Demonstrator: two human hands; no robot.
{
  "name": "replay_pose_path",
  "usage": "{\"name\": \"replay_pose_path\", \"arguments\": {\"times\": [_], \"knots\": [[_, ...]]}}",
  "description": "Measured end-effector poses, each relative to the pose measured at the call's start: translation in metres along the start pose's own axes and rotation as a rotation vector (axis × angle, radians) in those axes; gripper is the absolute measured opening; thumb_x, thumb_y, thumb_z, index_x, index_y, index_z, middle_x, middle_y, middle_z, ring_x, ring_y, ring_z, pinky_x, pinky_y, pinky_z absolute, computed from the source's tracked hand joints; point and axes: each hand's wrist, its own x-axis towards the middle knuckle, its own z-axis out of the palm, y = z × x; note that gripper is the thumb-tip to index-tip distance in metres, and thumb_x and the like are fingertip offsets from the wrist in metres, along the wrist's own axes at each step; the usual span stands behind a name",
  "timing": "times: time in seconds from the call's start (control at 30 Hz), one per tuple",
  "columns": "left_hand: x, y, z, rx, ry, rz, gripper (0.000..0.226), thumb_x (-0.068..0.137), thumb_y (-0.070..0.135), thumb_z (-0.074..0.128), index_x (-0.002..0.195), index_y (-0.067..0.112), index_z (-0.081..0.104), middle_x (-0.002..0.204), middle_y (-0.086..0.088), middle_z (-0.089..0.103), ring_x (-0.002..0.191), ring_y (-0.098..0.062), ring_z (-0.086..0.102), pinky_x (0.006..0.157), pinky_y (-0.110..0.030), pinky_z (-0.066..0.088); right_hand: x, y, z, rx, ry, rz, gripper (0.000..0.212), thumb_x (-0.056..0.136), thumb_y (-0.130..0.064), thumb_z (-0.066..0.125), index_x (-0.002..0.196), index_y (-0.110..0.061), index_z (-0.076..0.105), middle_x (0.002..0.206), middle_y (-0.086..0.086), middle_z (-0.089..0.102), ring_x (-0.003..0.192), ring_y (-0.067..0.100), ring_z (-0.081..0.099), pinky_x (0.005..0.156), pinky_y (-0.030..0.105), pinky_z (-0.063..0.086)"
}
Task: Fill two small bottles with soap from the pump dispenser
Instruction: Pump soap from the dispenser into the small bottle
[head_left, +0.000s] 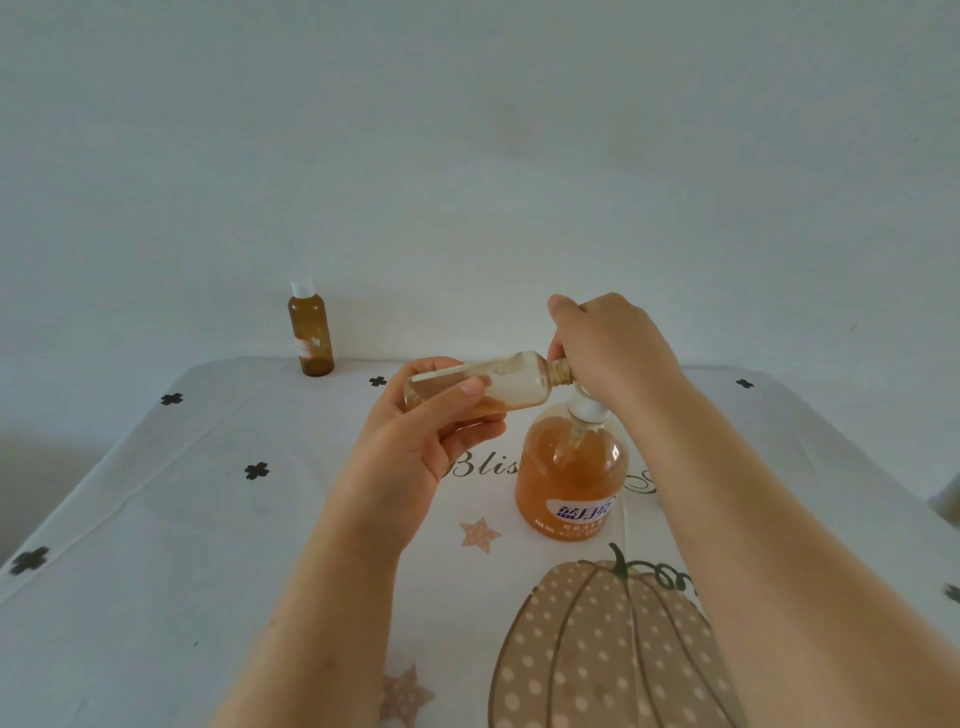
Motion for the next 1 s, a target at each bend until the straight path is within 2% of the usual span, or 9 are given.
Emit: {"name": "replay_pose_path", "arguments": {"times": [0.13,0.37,0.5,0.67,0.8,0.83,0.9,1.0], "knots": [[-0.001,0.002,0.002,-0.003,-0.015,0.018,0.038,0.078,0.014,0.072,0.112,0.005,0.056,0.108,-0.017,0.07,0.095,-0.029,0.071,0.078,-0.032,0.057,-0.002,-0.005,-0.006,-0.023,0.001,-0.005,0.051,0.101,-0.042,0.037,0.093,-0.007,0.073,0.084,0.01,0.074,0.068,0.024,0.062,0.062,0.031,0.045],[-0.002,0.002,0.005,-0.015,-0.012,0.039,0.037,0.079,0.019,0.072,0.11,0.006,0.057,0.107,-0.017,0.07,0.092,-0.028,0.071,0.078,-0.032,0.057,-0.001,-0.01,-0.012,-0.064,-0.02,-0.031,0.06,0.1,-0.058,0.035,0.093,-0.012,0.072,0.079,0.005,0.073,0.075,0.024,0.068,0.077,0.037,0.054],[-0.003,0.002,0.005,-0.005,-0.015,0.036,0.036,0.079,0.02,0.071,0.109,0.006,0.058,0.105,-0.015,0.071,0.091,-0.027,0.071,0.077,-0.031,0.057,-0.002,-0.009,-0.011,-0.047,-0.054,-0.033,0.061,0.1,-0.059,0.036,0.094,-0.01,0.072,0.081,0.007,0.074,0.077,0.025,0.068,0.081,0.04,0.055],[-0.003,0.002,0.005,-0.015,-0.019,0.023,0.042,0.08,0.017,0.07,0.117,0.003,0.056,0.105,-0.016,0.071,0.091,-0.028,0.071,0.077,-0.031,0.058,-0.002,-0.008,-0.011,-0.035,-0.061,-0.043,0.058,0.1,-0.055,0.039,0.096,-0.008,0.073,0.087,0.012,0.075,0.074,0.025,0.066,0.074,0.037,0.052],[-0.001,0.001,0.001,-0.008,-0.016,0.017,0.037,0.079,0.015,0.07,0.111,0.005,0.057,0.103,-0.015,0.071,0.091,-0.028,0.072,0.076,-0.032,0.058,-0.002,-0.003,-0.008,-0.081,-0.113,-0.081,0.044,0.103,-0.041,0.041,0.104,-0.009,0.071,0.094,0.008,0.071,0.085,0.025,0.065,0.075,0.037,0.049],[0.0,0.001,0.0,-0.004,-0.015,0.015,0.036,0.078,0.015,0.07,0.109,0.005,0.057,0.102,-0.015,0.072,0.091,-0.027,0.072,0.076,-0.032,0.058,-0.002,-0.001,-0.007,-0.098,-0.13,-0.099,0.041,0.104,-0.038,0.041,0.105,-0.01,0.071,0.092,0.004,0.069,0.084,0.024,0.063,0.073,0.035,0.05],[0.0,0.001,0.0,0.005,-0.01,0.015,0.035,0.077,0.015,0.071,0.108,0.006,0.058,0.103,-0.014,0.072,0.092,-0.028,0.072,0.077,-0.032,0.058,-0.002,-0.001,-0.007,-0.038,-0.151,-0.084,0.046,0.104,-0.043,0.04,0.096,-0.012,0.072,0.08,-0.002,0.064,0.074,0.017,0.059,0.062,0.031,0.041],[0.001,0.001,0.001,0.011,-0.007,0.016,0.037,0.077,0.015,0.071,0.11,0.005,0.057,0.104,-0.015,0.072,0.094,-0.029,0.072,0.077,-0.032,0.058,-0.002,0.0,-0.008,0.027,-0.145,-0.062,0.049,0.103,-0.045,0.04,0.089,-0.012,0.073,0.071,-0.005,0.062,0.067,0.014,0.056,0.058,0.03,0.035]]}}
